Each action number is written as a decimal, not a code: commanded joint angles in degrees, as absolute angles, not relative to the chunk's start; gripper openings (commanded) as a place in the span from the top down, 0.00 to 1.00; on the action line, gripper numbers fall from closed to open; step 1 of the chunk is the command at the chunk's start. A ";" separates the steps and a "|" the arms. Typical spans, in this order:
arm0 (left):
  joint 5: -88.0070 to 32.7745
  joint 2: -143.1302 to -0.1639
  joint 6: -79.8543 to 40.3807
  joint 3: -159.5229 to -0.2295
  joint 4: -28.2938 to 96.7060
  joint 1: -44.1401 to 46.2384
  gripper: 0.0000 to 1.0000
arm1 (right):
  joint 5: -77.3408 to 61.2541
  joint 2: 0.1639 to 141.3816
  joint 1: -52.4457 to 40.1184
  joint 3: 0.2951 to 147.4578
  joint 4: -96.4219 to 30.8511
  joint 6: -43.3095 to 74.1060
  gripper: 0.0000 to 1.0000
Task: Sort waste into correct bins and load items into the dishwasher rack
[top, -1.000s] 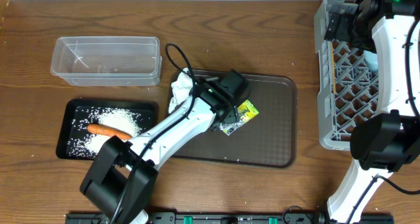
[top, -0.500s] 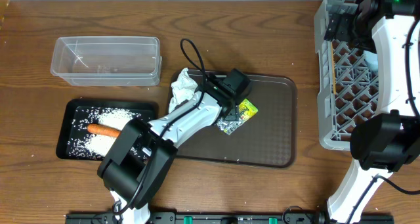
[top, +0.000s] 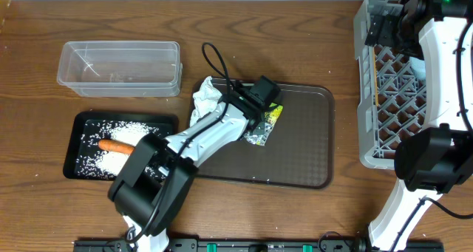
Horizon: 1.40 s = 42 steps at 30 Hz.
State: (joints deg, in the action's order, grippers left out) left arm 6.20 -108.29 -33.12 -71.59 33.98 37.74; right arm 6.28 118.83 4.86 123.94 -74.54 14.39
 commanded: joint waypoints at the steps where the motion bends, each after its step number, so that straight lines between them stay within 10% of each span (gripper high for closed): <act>1: 7.60 -104.14 -33.23 -71.50 33.65 34.68 0.94 | 7.09 118.69 4.91 124.01 -74.56 13.65 0.01; 25: 1.06 -98.08 -53.30 -71.48 25.78 -7.86 0.93 | 7.09 118.69 4.91 124.01 -74.56 13.65 0.01; 31: -0.03 -98.08 -53.23 -71.48 25.19 -9.10 0.18 | 7.09 118.69 4.91 124.01 -74.56 13.65 0.01; 42: -10.55 -90.39 -41.39 -71.50 24.77 -7.62 0.12 | 7.07 118.69 4.91 124.01 -74.56 13.65 0.01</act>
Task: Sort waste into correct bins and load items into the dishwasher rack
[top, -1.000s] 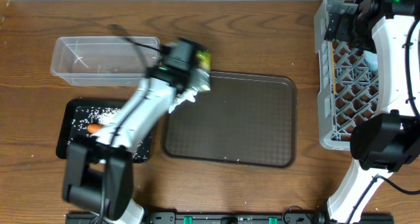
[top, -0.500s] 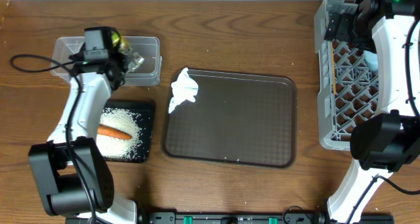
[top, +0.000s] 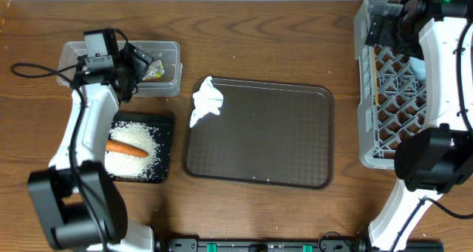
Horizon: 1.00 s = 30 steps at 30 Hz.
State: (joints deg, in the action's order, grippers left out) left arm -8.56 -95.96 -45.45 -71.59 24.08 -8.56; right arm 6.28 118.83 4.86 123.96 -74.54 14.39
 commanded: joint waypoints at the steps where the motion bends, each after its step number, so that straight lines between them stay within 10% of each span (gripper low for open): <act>1: -10.63 -88.84 -40.42 -71.50 25.69 -7.07 0.11 | 7.09 118.69 4.91 124.01 -74.56 13.65 0.01; 11: -11.11 -85.58 -35.42 -70.06 41.12 7.62 0.15 | 7.09 118.69 4.91 124.01 -74.56 13.65 0.01; 30: 2.46 -107.90 -37.56 -67.24 25.12 19.81 0.23 | 7.09 118.69 4.91 124.01 -74.56 13.65 0.01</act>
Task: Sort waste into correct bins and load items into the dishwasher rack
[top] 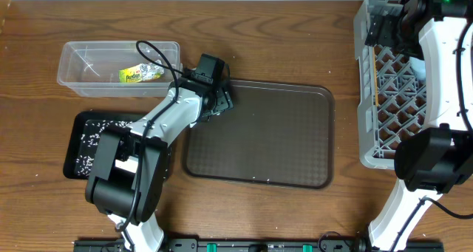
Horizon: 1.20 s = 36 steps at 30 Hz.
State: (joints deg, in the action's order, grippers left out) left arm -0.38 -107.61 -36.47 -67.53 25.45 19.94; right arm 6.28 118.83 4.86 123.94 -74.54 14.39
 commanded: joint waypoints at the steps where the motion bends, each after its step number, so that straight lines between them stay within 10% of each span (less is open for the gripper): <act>1: 2.46 -107.92 -37.56 -67.24 25.15 19.81 0.26 | 7.09 118.69 4.91 124.01 -74.56 13.65 0.01; 16: 3.95 -112.42 -36.42 -67.22 23.77 21.37 0.34 | 7.07 118.69 4.91 124.01 -74.56 13.65 0.01; 26: 3.90 -108.31 -36.45 -67.31 25.15 21.37 0.94 | 7.07 118.69 4.91 124.01 -74.56 13.65 0.01; 36: 9.23 -92.60 -41.78 -67.31 26.13 20.51 0.94 | 7.09 118.69 4.91 124.01 -74.56 13.65 0.01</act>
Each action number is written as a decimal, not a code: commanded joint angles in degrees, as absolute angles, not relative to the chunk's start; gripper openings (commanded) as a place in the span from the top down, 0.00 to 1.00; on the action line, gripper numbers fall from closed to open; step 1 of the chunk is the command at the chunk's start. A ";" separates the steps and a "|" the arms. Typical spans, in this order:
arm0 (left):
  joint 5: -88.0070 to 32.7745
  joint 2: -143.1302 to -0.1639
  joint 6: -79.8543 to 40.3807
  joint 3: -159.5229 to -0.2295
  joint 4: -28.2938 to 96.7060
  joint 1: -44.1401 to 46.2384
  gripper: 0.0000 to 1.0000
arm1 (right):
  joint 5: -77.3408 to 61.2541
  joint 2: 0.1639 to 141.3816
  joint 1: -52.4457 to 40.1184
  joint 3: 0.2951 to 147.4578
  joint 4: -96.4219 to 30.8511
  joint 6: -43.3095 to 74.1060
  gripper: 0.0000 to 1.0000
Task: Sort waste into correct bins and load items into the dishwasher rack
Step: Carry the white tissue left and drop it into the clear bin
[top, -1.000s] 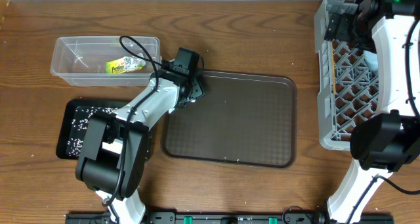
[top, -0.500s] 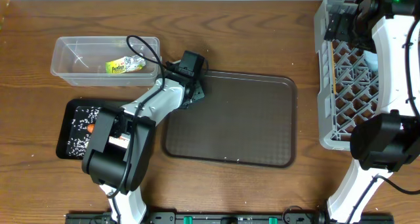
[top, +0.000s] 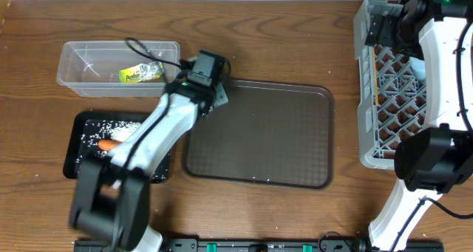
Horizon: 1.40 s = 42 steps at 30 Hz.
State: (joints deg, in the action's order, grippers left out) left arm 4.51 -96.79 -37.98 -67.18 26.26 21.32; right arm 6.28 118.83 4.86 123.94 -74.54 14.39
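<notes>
My left gripper (top: 216, 97) hovers over the far left corner of the brown tray (top: 266, 137); its wrist hides the fingers. No white tissue shows anywhere on the tray; whether it lies under the gripper or arm is hidden. A yellow wrapper (top: 140, 75) lies in the clear plastic bin (top: 77, 78). An orange carrot (top: 108, 144) and scattered rice sit in the black tray (top: 81, 123), partly behind my left arm. My right gripper (top: 378, 24) is held over the far left corner of the grey dishwasher rack (top: 395, 97), its fingers not discernible.
The clear bin stands at the back left, with the black tray in front of it. The rack fills the right edge of the table. A loose black cable loops above the left wrist near the bin.
The left arm has shifted a little up and to the left; its lower part is blurred. The wrapper, carrot, trays and the right arm are unchanged.
First my left gripper was at the yellow wrapper on the brown tray, next to a white tissue. Then it was over the clear bin with the wrapper. Then the wrapper lay in the bin and the gripper covered the tissue's spot, where it stays now.
</notes>
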 commanded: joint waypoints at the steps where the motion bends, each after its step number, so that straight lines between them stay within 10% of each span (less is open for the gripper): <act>1: 11.38 -91.44 -42.89 -67.31 25.91 20.18 0.94 | 7.09 118.69 4.91 124.01 -74.56 13.65 0.01; 14: 20.75 -90.37 -46.83 -67.29 13.30 4.99 0.91 | 7.09 118.69 4.91 124.01 -74.56 13.65 0.01; 22: 16.10 -90.37 -46.85 -67.29 9.52 0.60 0.73 | 7.09 118.69 4.91 124.01 -74.56 13.65 0.01; 27: 16.08 -90.37 -46.83 -67.29 9.54 0.56 0.33 | 7.09 118.69 4.91 124.01 -74.56 13.65 0.01; 32: 13.39 -89.03 -46.76 -67.31 10.66 0.56 0.15 | 7.09 118.69 4.91 124.01 -74.56 13.65 0.01; 42: 0.62 -74.26 -46.74 -67.29 36.67 0.56 0.10 | 7.09 118.69 4.91 124.01 -74.56 13.65 0.01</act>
